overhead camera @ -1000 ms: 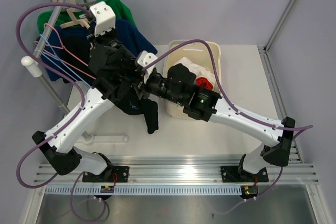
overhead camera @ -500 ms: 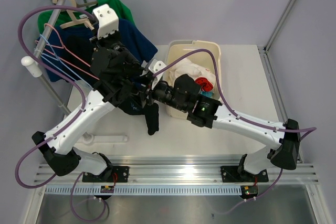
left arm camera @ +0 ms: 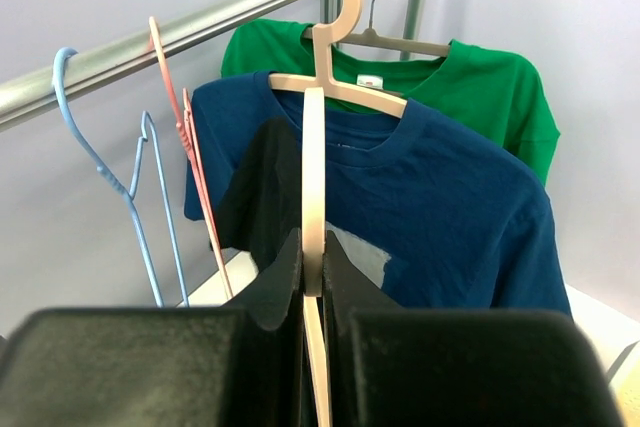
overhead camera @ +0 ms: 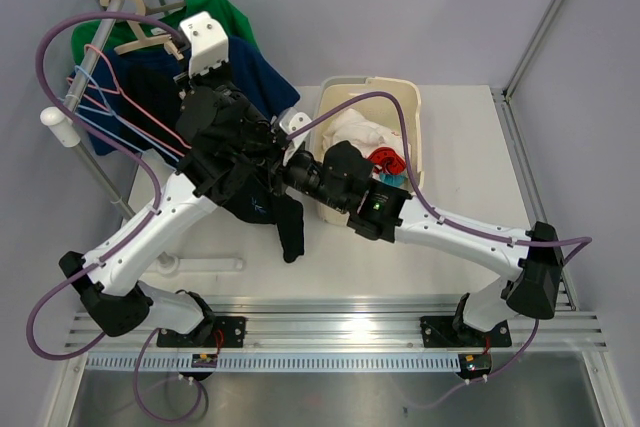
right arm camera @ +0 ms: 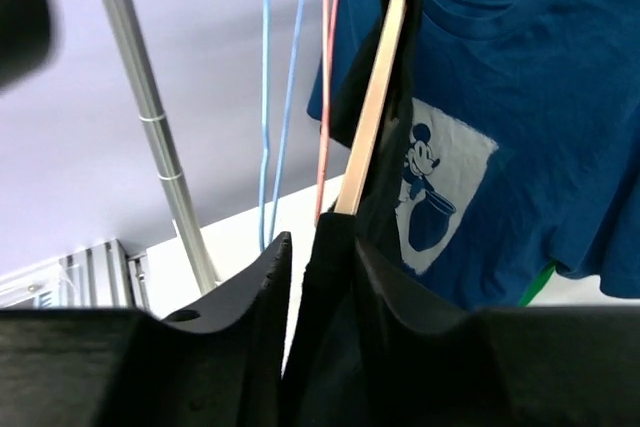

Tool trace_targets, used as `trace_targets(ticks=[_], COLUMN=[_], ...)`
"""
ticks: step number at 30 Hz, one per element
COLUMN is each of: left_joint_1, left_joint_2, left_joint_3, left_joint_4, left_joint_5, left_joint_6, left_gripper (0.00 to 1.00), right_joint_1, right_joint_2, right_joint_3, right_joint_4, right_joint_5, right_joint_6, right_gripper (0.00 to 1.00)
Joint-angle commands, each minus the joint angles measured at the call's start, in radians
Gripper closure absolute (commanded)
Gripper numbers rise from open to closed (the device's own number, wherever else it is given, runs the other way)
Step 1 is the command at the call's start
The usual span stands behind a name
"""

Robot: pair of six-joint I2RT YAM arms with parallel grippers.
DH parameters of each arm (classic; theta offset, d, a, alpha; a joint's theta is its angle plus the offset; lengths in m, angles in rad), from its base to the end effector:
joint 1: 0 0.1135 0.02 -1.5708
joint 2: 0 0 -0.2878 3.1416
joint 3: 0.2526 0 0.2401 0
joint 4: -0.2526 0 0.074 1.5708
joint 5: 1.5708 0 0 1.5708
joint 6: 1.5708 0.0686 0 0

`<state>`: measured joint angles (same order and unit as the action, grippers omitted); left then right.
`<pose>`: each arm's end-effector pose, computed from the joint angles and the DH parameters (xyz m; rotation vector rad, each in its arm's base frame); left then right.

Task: Remove the t-shirt from the hanger
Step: Pick up the hanger from the clothesline.

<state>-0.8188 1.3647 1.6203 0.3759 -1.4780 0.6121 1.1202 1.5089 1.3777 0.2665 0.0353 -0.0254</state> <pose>0.2109 -0.1255 0.5595 -0.5237 1.4473 0.5266 0.1684 0.3426 0.4491 -0.7845 1.2723 0.8683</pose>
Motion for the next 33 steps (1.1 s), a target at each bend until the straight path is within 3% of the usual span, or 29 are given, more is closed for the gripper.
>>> trace_targets(ticks=[1, 4, 13, 16, 17, 19, 20, 23, 27, 30, 33], left_joint_1=[-0.016, -0.014, -0.022, -0.032, -0.034, -0.040, -0.049, -0.074, -0.083, -0.083, -0.083], left_joint_2=[-0.023, -0.030, -0.050, -0.084, -0.096, -0.140, -0.157, -0.226, -0.323, -0.412, -0.470], left_joint_3=[0.032, 0.024, 0.021, 0.006, -0.009, -0.048, -0.091, -0.151, -0.249, -0.322, -0.333], left_joint_4=[0.023, 0.040, 0.005, -0.147, -0.185, -0.192, -0.192, -0.228, -0.405, -0.492, -0.575], left_joint_5=[-0.010, -0.010, 0.010, 0.057, 0.074, 0.113, 0.123, 0.159, 0.284, 0.471, 0.553], left_joint_6=[-0.052, -0.052, -0.092, -0.202, -0.240, -0.293, -0.307, -0.363, -0.504, -0.561, -0.604], left_gripper=[1.00, 1.00, 1.00, 0.83, 0.72, 0.60, 0.44, 0.31, 0.07, 0.01, 0.01], right_joint_1=[-0.008, -0.008, -0.008, -0.008, -0.007, -0.007, -0.007, -0.019, -0.036, -0.052, -0.057], right_joint_2=[0.022, 0.014, -0.039, -0.081, -0.091, -0.113, -0.134, -0.179, -0.226, -0.248, -0.262], right_joint_3=[0.035, 0.034, 0.008, -0.005, -0.023, -0.049, -0.075, -0.139, -0.206, -0.232, -0.243], right_joint_4=[0.053, 0.043, 0.016, 0.010, 0.010, 0.016, 0.019, 0.043, 0.065, 0.071, 0.062], right_joint_5=[0.014, 0.034, -0.012, -0.017, -0.017, -0.005, 0.001, 0.002, -0.008, -0.003, 0.005], right_joint_6=[0.019, 0.051, 0.044, 0.033, 0.032, -0.004, -0.014, -0.030, -0.030, -0.021, -0.016], right_gripper=[0.74, 1.00, 1.00, 1.00, 1.00, 1.00, 1.00, 1.00, 1.00, 1.00, 1.00])
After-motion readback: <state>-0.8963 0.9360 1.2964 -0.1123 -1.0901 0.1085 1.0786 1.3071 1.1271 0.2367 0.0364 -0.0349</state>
